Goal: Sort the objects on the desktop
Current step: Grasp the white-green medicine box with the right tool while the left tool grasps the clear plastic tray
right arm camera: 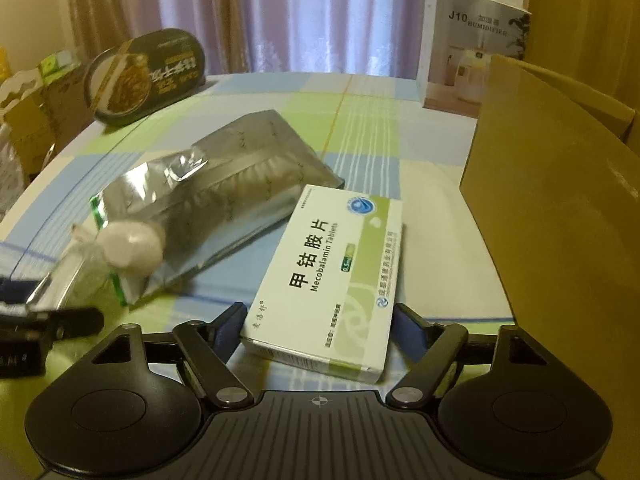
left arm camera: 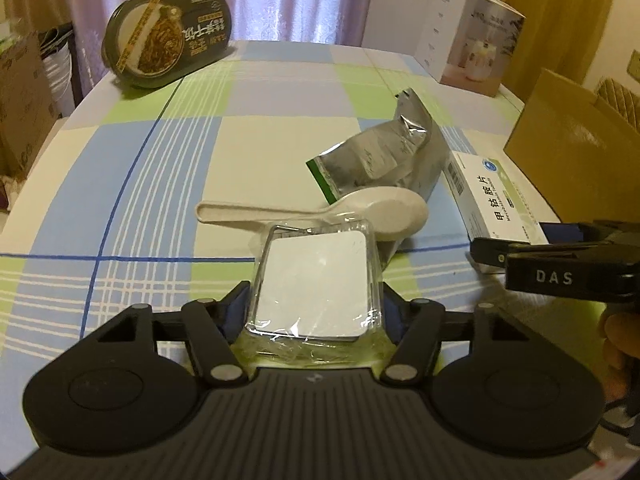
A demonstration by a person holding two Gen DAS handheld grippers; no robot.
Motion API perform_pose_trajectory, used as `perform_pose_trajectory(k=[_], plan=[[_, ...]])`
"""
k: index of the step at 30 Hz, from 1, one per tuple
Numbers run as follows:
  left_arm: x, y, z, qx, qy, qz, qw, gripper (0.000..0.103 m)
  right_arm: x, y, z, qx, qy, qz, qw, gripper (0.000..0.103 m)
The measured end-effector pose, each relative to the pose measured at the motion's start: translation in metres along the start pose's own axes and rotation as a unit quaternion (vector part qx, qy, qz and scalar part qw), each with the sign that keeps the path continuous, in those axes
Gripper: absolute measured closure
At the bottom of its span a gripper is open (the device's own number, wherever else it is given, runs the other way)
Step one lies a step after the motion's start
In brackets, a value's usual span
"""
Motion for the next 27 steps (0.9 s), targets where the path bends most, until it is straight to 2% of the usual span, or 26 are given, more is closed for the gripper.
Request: perform_pose_trajectory(k=[7, 14, 18, 20, 21, 23, 27], plan=[[-0.015, -0.011, -0.014, 0.01, 0.01, -0.008, 0.9999, 0.046, -0.042, -0.012, -0.032, -0.028, 0.019, 0.011, 0.999, 0.032], [-0.055, -0.043, -0.036, 0.031, 0.009, -0.033, 0.9989, 0.046, -0.098, -0.03, -0.078, -0.049, 0.046, 0.03, 0.997, 0.032], [-0.069, -0.066, -0.048, 0.041, 0.003, -0.045, 0.9981, 0.046, -0.112, -0.039, -0.102, -0.057, 0.058, 0.027, 0.996, 0.032], [-0.069, -0.077, -0.053, 0.055, 0.007, -0.045, 0.9975, 0.046, -0.114, -0.043, -0.109, -0.057, 0.057, 0.022, 0.997, 0.029], [-0.068, -0.082, -0.055, 0.066, 0.01, -0.042, 0.9969, 0.045, -0.113, -0.045, -0.11, -0.053, 0.057, 0.021, 0.997, 0.022], [-0.064, -0.088, -0.058, 0.087, 0.014, -0.035, 0.9955, 0.043, -0.113, -0.045, -0.111, -0.049, 0.057, 0.025, 0.997, 0.019], [-0.058, -0.088, -0.06, 0.099, 0.019, -0.034, 0.9943, 0.041, -0.112, -0.042, -0.106, -0.04, 0.047, 0.024, 0.998, 0.017]])
Point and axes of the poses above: each gripper's, at about its wrist camera, not at the fingertips, and x roughly the way its jaws point, y to its left, z to its top, the point moved 8 cm from there along x, roughly the way its jaws point, and after that the axes turned 8 degrees about x, right-handed, at the moved point
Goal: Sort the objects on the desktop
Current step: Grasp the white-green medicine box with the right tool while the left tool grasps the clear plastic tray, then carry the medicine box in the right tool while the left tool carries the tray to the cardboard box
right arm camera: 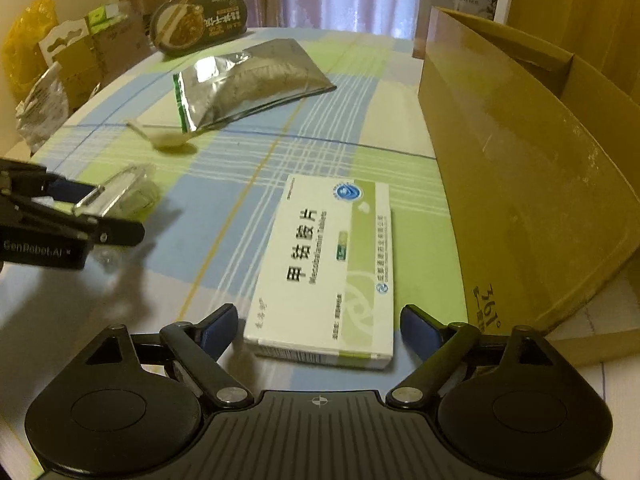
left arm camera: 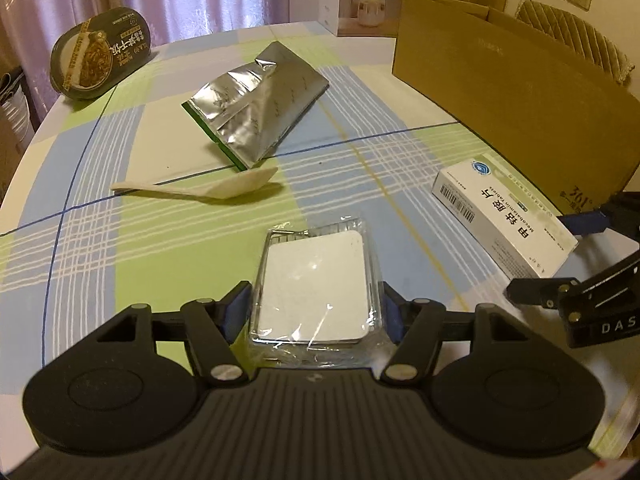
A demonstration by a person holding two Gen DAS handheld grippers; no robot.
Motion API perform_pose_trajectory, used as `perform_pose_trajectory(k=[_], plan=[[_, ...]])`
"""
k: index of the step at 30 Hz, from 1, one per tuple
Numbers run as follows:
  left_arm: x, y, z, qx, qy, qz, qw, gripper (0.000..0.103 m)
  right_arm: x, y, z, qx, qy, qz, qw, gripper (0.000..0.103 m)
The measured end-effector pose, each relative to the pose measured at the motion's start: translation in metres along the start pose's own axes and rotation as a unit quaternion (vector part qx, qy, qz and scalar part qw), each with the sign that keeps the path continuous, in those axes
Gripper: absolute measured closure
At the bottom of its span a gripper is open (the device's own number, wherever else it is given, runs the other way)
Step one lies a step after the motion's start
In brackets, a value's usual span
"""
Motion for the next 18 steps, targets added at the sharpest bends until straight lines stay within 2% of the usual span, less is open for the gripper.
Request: perform_pose_trajectory(k=[5, 9, 10, 11, 18], plan=[[0.0, 0.003, -0.003, 0.007, 0.007, 0.003, 0.9999, 0.041, 0.005, -0.001, 0.008, 0.008, -0.009, -0.002, 1.0, 0.017], [0.0, 0.003, -0.003, 0.014, 0.008, 0.0, 0.9999, 0.046, 0.012, -0.001, 0.01, 0.014, -0.007, -0.007, 1.0, 0.018], [-0.001, 0.002, -0.002, 0.012, 0.006, 0.0, 0.9999, 0.046, 0.012, -0.001, 0.01, 0.014, -0.007, -0.009, 1.0, 0.03], [-0.002, 0.003, -0.001, 0.008, 0.002, -0.001, 1.0, 0.047, 0.012, 0.0, 0.01, 0.011, -0.009, -0.011, 1.0, 0.034], [-0.014, 0.001, 0.01, -0.002, -0.027, -0.014, 0.9995, 0.047, -0.005, 0.003, 0.01, -0.006, -0.026, -0.02, 0.999, 0.035]])
Point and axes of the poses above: each gripper's, at about its wrist camera, not at the fingertips, and x roughly the way its jaws point, y to its left, z to its top, the point moved 8 cm from there along x, roughly the way its jaws point, and after that the axes turned 8 degrees about x, right-handed, at the moved point
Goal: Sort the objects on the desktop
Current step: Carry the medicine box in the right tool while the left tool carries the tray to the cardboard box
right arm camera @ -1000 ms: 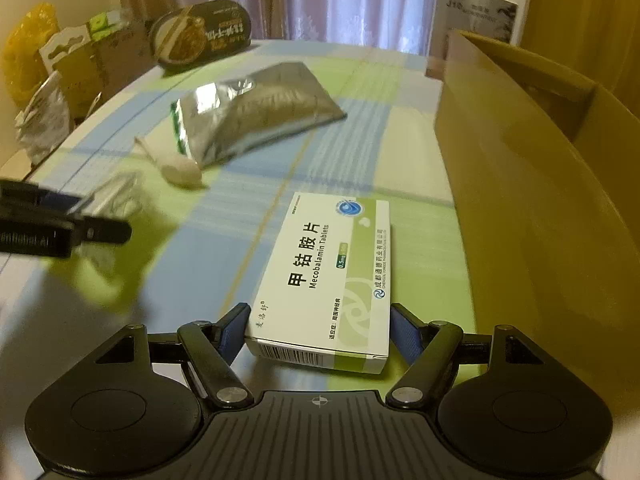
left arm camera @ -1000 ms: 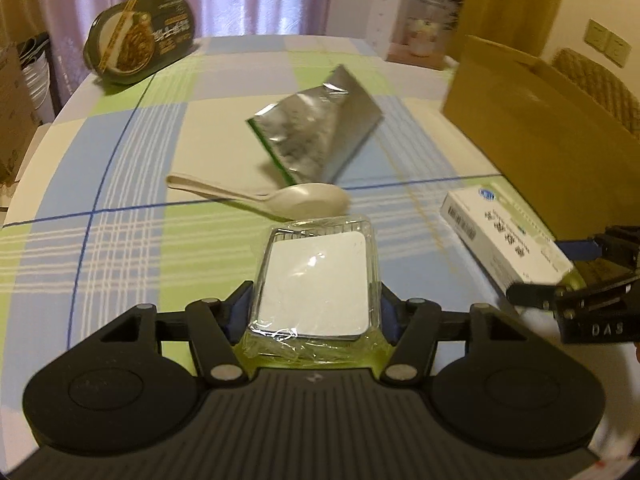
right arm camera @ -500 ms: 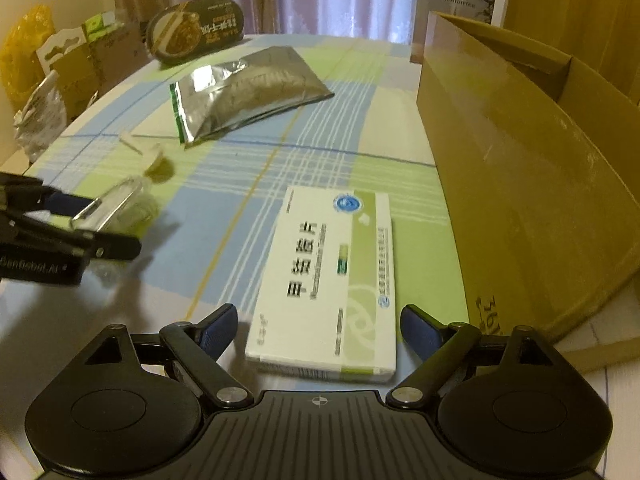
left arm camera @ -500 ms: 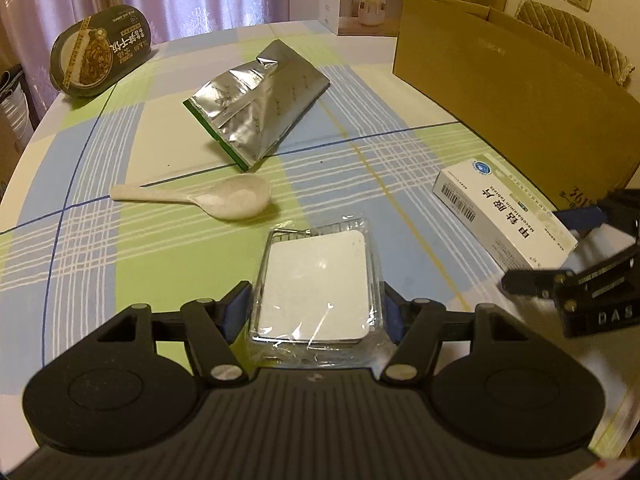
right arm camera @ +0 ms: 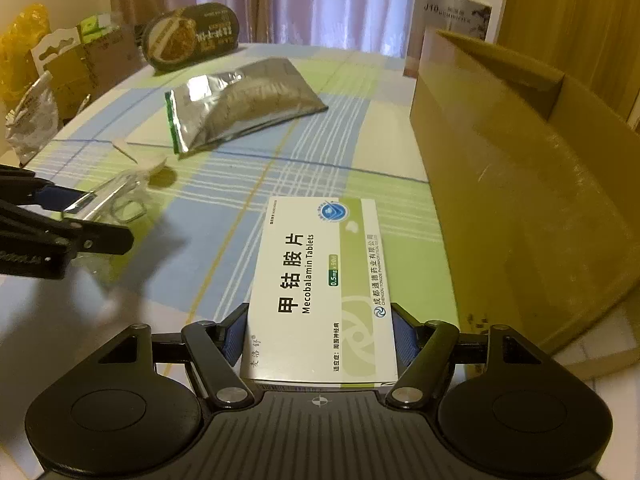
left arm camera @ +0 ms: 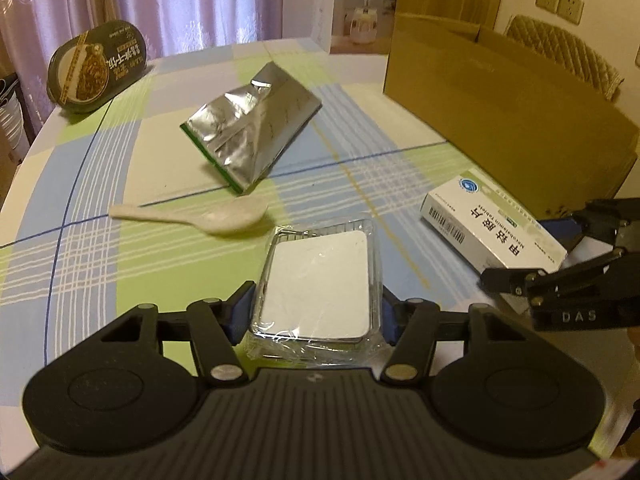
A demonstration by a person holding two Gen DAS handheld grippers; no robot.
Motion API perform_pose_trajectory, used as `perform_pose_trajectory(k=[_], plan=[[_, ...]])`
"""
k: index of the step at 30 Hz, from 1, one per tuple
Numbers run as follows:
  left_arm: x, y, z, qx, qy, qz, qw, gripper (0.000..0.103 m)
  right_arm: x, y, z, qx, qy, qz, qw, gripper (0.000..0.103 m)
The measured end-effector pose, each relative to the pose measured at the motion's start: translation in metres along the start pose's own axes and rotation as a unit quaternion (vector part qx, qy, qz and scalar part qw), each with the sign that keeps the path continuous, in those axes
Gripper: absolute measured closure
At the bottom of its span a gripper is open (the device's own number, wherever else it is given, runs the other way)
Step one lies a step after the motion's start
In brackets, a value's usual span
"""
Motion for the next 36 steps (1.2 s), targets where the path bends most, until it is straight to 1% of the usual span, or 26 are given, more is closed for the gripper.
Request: perform_pose_trajectory(k=[5, 9, 17, 20, 26, 30, 36], plan=[[-0.007, -0.008, 0.005, -0.002, -0.009, -0.008, 0.9999, 0.047, -0.023, 0.004, 0.003, 0.0, -0.015, 0.005, 1.0, 0.035], [-0.018, -0.022, 0.006, -0.013, -0.016, -0.016, 0.9997, 0.047, -0.045, 0.008, 0.01, 0.0, -0.031, 0.014, 0.999, 0.035], [-0.047, -0.056, 0.011, -0.046, -0.028, -0.019, 0.9983, 0.047, -0.098, -0.001, 0.035, 0.009, -0.084, 0.023, 0.996, 0.035], [-0.058, -0.071, 0.022, -0.047, -0.036, -0.022, 0.998, 0.047, -0.117, -0.012, 0.044, 0.017, -0.103, 0.021, 0.994, 0.035], [-0.073, -0.11, 0.057, -0.028, -0.057, -0.035, 0.9974, 0.047, -0.145, -0.048, 0.054, 0.031, -0.126, 0.008, 0.991, 0.035], [-0.077, -0.136, 0.085, -0.007, -0.07, -0.044, 0.9965, 0.047, -0.153, -0.08, 0.061, 0.046, -0.13, -0.006, 0.99, 0.035], [-0.073, -0.168, 0.125, 0.006, -0.086, -0.057, 0.9946, 0.047, -0.158, -0.131, 0.071, 0.062, -0.131, -0.033, 0.989, 0.035]])
Point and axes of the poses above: each gripper's, at about its wrist camera, not at the fingertips, and x roughly the way its jaws point, y to its left, z to its top, the point moved 8 cm from there along x, roughly the way its jaws point, and after that the axes turned 8 degrees about x, right-handed, at the moved point
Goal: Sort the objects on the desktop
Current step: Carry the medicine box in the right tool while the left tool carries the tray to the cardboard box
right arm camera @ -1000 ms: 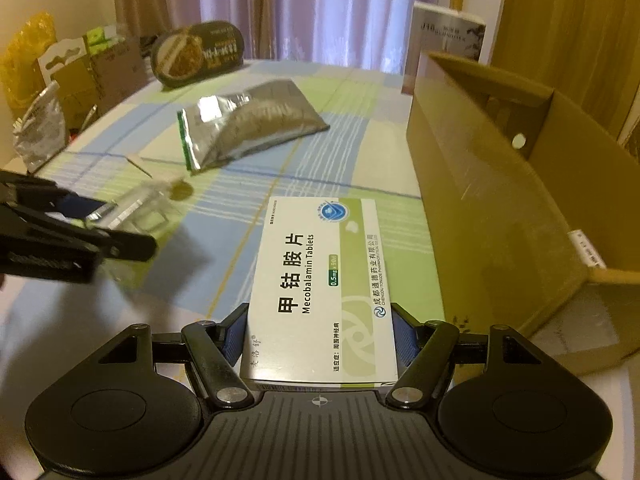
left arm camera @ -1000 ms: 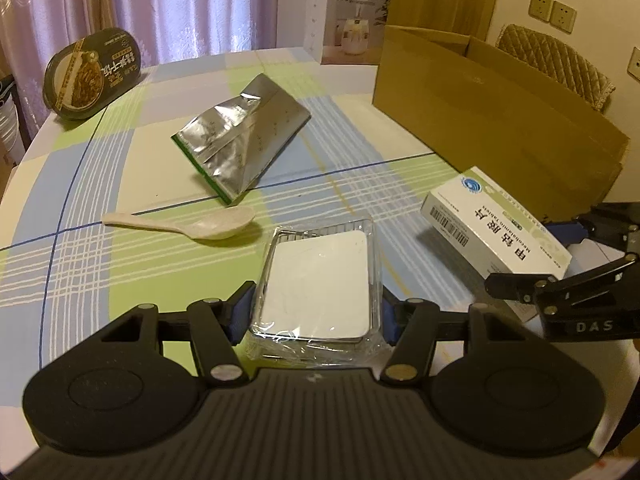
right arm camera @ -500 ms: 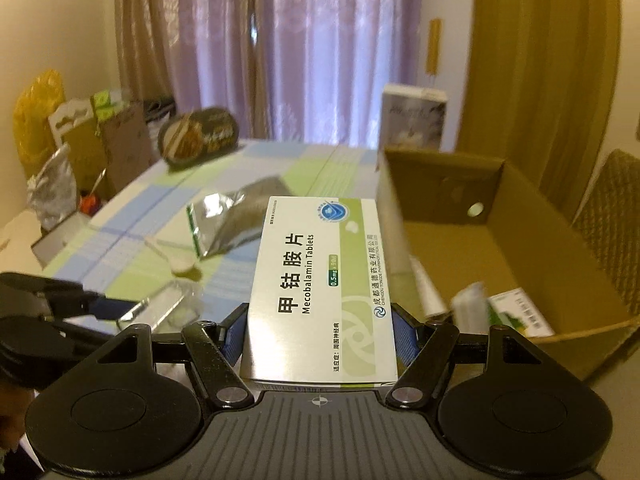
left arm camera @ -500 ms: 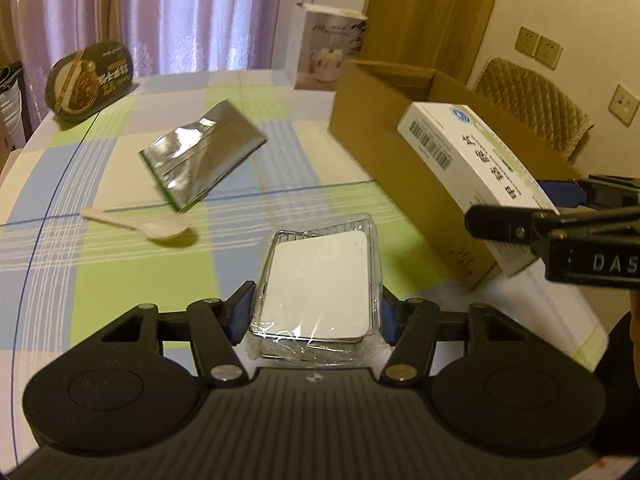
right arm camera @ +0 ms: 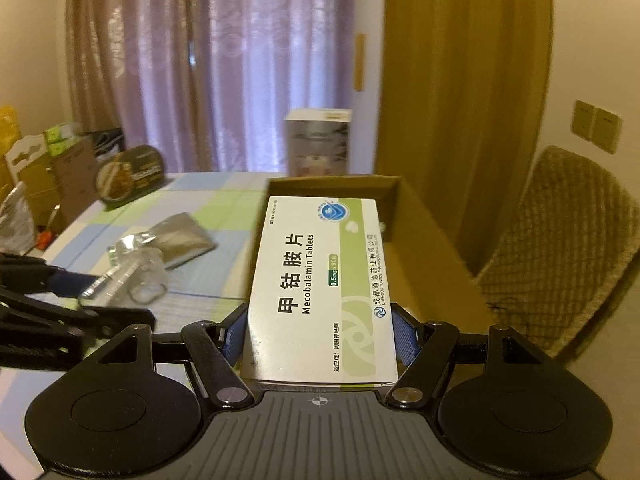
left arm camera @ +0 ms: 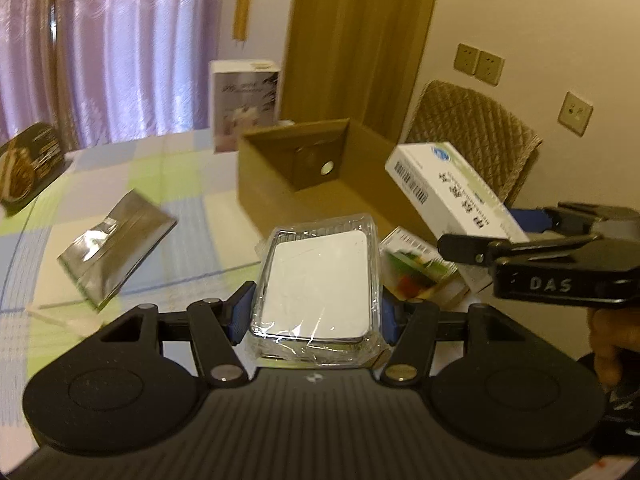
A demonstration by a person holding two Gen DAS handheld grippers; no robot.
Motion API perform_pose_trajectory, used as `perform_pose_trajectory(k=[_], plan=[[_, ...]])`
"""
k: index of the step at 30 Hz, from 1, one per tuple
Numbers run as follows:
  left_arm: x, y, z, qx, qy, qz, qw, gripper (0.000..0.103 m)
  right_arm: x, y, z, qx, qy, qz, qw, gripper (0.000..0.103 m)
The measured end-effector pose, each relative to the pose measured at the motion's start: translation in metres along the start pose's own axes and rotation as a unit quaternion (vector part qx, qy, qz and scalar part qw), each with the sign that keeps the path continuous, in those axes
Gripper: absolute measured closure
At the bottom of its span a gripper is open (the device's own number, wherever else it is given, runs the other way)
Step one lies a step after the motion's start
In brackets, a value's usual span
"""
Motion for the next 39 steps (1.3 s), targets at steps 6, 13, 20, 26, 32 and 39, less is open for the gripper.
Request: perform_pose_trajectory(k=[6, 13, 20, 26, 32, 39], plan=[[0.022, -0.025, 0.024, 0.014, 0.001, -0.013, 0.9998, 0.047, 0.004, -0.038, 0.01, 0.015, 0.001, -0.016, 1.0, 0.035], [0.043, -0.04, 0.034, 0.02, 0.01, -0.022, 0.9995, 0.047, 0.012, -0.06, 0.012, 0.024, 0.003, -0.017, 1.0, 0.035], [0.057, -0.041, 0.038, 0.008, 0.018, -0.025, 0.9995, 0.047, 0.021, -0.071, 0.013, 0.03, 0.007, -0.015, 0.999, 0.035], [0.067, -0.044, 0.043, -0.003, 0.02, -0.027, 0.9994, 0.047, 0.031, -0.075, 0.014, 0.031, 0.011, -0.013, 0.999, 0.035], [0.078, -0.046, 0.048, -0.006, 0.023, -0.027, 0.9994, 0.047, 0.039, -0.078, 0.015, 0.031, 0.015, -0.012, 0.999, 0.035], [0.087, -0.046, 0.048, -0.012, 0.027, -0.024, 0.9993, 0.047, 0.047, -0.081, 0.015, 0.031, 0.02, -0.013, 0.999, 0.035]])
Point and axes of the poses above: each gripper's, at about its wrist camera, not at the fingertips, and x roughly the way its jaws point, y to its left, z to its top, the point moved 8 cm from there along x, roughly the way its jaws point, and after that the axes turned 8 degrees about x, right-handed, at the moved point
